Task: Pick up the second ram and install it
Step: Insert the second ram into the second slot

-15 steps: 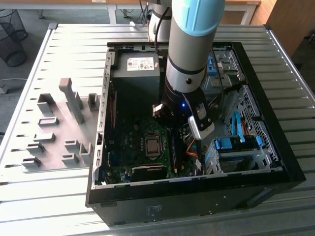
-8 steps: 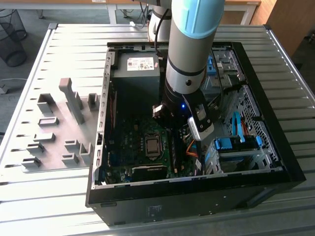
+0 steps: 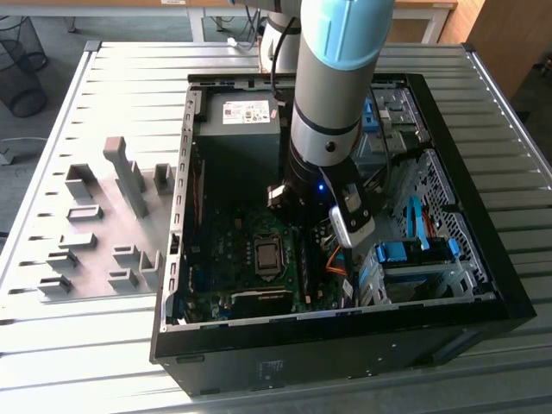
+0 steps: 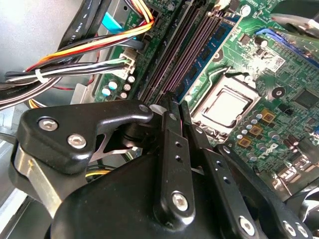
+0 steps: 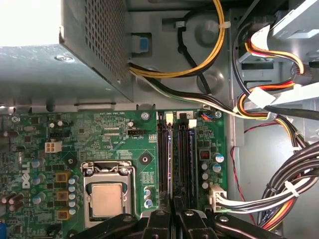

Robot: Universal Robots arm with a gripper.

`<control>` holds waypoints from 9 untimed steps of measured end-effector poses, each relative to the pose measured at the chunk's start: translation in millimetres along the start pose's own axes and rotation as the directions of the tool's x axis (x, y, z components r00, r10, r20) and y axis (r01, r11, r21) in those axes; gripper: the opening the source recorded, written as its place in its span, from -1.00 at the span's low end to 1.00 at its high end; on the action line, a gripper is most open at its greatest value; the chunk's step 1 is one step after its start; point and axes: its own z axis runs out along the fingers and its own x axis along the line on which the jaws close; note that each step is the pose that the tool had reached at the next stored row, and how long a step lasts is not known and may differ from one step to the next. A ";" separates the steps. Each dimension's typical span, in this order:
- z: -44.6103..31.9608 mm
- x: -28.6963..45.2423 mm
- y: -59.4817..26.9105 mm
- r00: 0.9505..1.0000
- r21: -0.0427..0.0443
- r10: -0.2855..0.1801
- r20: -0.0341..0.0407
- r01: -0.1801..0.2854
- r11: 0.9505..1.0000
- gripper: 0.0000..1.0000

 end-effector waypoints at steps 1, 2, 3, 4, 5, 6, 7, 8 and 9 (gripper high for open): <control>0.7 0.0 0.0 1.000 0.000 -0.004 0.000 0.004 1.000 -0.73; 1.5 0.0 -0.1 1.000 0.000 -0.011 0.000 0.011 1.000 -0.73; 2.3 0.0 -0.1 1.000 0.000 -0.021 -0.001 0.021 1.000 -0.73; 3.0 -0.1 -0.1 1.000 0.000 -0.030 -0.001 0.030 1.000 -0.73; 3.6 -0.1 -0.1 0.999 -0.001 -0.035 -0.001 0.035 0.999 -0.73; 4.1 0.0 -0.2 0.999 -0.002 -0.036 -0.001 0.036 0.999 -0.73; 4.3 -0.1 -0.2 0.999 -0.002 -0.036 -0.001 0.036 0.999 -0.73; 4.3 -0.1 -0.2 0.999 -0.002 -0.036 -0.001 0.036 0.999 -0.73; 4.5 -0.1 -0.1 0.999 -0.002 -0.036 -0.001 0.036 0.999 -0.73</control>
